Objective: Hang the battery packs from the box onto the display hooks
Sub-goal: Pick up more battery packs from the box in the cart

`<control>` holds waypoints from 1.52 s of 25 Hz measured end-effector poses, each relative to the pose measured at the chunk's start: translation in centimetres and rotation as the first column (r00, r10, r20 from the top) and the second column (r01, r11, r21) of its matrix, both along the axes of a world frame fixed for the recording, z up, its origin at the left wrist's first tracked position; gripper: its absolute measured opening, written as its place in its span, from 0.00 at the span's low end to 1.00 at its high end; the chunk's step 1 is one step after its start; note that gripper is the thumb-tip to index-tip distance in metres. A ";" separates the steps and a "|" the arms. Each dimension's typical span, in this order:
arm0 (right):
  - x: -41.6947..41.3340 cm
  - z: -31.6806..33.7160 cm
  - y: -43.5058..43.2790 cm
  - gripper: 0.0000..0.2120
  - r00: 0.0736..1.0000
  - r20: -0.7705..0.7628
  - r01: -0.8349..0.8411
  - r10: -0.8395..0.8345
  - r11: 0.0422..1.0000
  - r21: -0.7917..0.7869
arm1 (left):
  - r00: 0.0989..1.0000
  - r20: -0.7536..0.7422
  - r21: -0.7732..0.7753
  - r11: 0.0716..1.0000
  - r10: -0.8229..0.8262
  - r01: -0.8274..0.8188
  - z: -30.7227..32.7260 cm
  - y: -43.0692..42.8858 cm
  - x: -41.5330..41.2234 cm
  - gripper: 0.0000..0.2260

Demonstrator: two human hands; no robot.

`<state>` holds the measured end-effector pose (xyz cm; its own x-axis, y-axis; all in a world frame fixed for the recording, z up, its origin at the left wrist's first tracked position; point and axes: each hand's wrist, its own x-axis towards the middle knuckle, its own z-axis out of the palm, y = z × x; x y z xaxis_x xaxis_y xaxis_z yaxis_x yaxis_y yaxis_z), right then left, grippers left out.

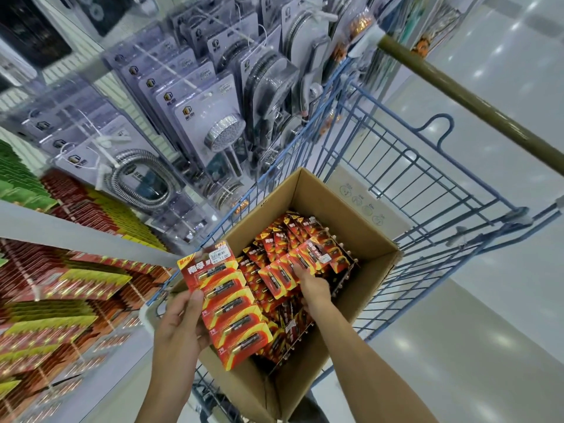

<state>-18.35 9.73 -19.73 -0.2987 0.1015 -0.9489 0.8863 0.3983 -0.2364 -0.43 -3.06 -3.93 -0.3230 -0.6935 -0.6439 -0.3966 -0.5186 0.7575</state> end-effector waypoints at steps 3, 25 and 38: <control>0.9 -0.4 -0.8 0.28 0.978 -0.139 0.159 -0.158 0.987 -0.005 | 0.999 -0.021 -0.058 0.997 -0.046 0.045 0.4 -0.1 0.6 0.09; 17.9 30.2 -9.9 0.11 0.922 -0.362 -0.251 -0.136 0.500 -0.829 | 0.909 -0.375 -0.263 0.920 0.180 -0.290 17.0 -9.2 19.3 0.10; 25.1 41.7 -21.6 0.06 0.807 -0.590 -0.579 0.014 0.217 -0.786 | 0.769 -0.598 -0.449 0.701 0.225 -0.554 27.2 -15.6 28.3 0.11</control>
<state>6.78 -11.89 22.01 -0.4109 -0.9084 -0.0774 0.4572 -0.1319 -0.8795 27.86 -18.65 23.25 -0.0693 -0.9947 0.0766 0.2233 0.0594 0.9729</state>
